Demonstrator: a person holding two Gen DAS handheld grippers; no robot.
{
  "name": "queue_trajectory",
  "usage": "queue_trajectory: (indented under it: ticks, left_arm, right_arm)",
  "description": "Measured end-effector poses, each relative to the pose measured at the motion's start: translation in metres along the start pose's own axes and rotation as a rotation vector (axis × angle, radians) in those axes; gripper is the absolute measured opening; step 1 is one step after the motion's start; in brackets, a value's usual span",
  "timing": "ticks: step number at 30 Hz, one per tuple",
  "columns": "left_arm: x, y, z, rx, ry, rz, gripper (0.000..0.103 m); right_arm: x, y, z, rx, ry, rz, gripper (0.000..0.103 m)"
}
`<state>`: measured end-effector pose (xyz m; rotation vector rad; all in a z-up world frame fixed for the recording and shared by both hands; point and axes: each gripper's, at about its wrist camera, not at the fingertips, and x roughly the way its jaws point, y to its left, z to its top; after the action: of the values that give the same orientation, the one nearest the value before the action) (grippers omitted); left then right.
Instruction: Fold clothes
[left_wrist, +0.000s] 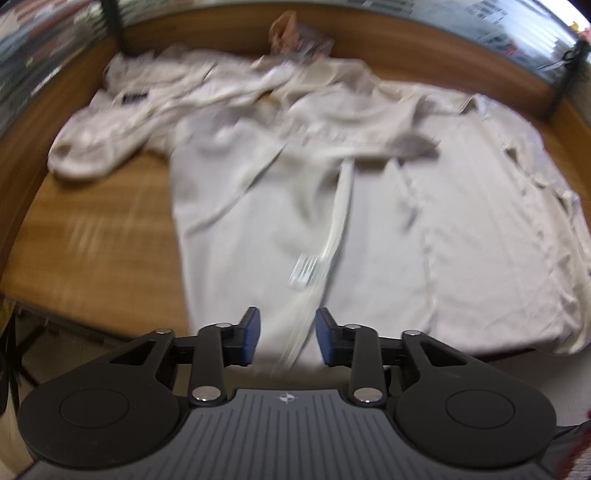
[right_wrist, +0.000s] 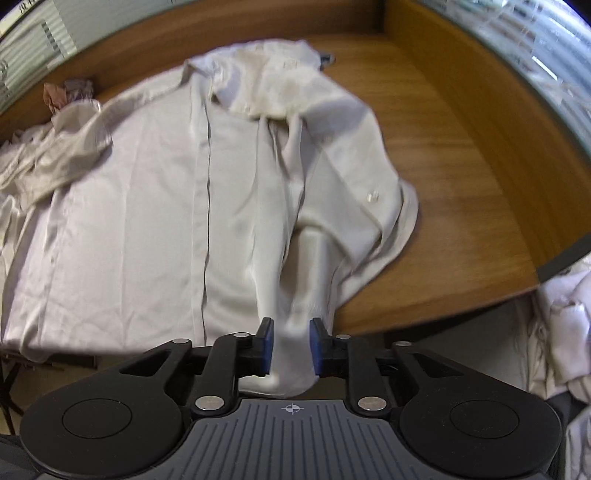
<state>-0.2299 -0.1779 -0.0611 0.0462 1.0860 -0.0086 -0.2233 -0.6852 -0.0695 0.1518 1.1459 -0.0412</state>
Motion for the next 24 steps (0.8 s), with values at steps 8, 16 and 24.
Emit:
queue_trajectory:
  ticks: [8, 16, 24]
  left_arm:
    - [0.025, -0.055, 0.079, 0.072, -0.066, -0.034, 0.049]
    - [0.063, -0.115, 0.135, 0.150, -0.067, -0.086, 0.050]
    - [0.096, -0.173, 0.174, 0.242, -0.061, -0.166, 0.053]
  right_arm:
    - [0.018, -0.037, 0.027, 0.065, -0.063, -0.063, 0.029]
    - [0.052, -0.073, 0.053, 0.121, -0.047, -0.087, 0.030]
    - [0.071, -0.088, 0.065, 0.173, -0.058, -0.091, 0.035]
